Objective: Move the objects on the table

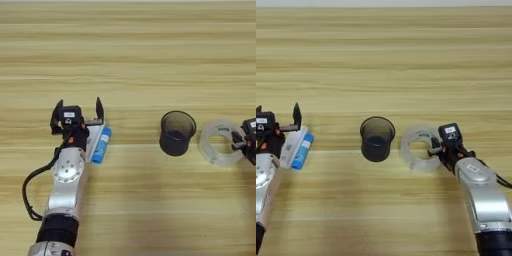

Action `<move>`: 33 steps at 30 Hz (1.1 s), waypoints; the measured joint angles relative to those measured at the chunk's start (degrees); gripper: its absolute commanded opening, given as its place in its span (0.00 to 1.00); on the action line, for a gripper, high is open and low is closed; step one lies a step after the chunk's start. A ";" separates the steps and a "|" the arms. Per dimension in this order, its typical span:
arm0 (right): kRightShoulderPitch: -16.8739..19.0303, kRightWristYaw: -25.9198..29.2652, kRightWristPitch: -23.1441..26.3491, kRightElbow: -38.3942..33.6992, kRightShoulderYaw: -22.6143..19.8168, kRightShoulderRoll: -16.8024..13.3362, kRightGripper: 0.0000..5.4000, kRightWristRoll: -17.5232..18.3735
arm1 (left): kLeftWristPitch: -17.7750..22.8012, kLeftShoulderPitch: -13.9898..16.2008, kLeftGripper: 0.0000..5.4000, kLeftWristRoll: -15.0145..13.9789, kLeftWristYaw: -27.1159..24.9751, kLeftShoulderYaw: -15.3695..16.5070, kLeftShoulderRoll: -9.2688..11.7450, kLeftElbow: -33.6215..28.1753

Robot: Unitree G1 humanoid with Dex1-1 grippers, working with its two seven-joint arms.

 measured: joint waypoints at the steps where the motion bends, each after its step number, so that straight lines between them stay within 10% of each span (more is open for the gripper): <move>1: 0.14 -0.27 -0.04 -0.30 -0.10 0.11 0.22 -0.03 | 0.00 0.00 1.00 0.00 0.00 0.00 0.00 0.00; 33: 1.13 -3.74 -5.86 -7.23 -2.84 1.51 0.20 -2.33 | -0.03 -0.37 1.00 0.02 -0.73 -0.66 -0.02 0.14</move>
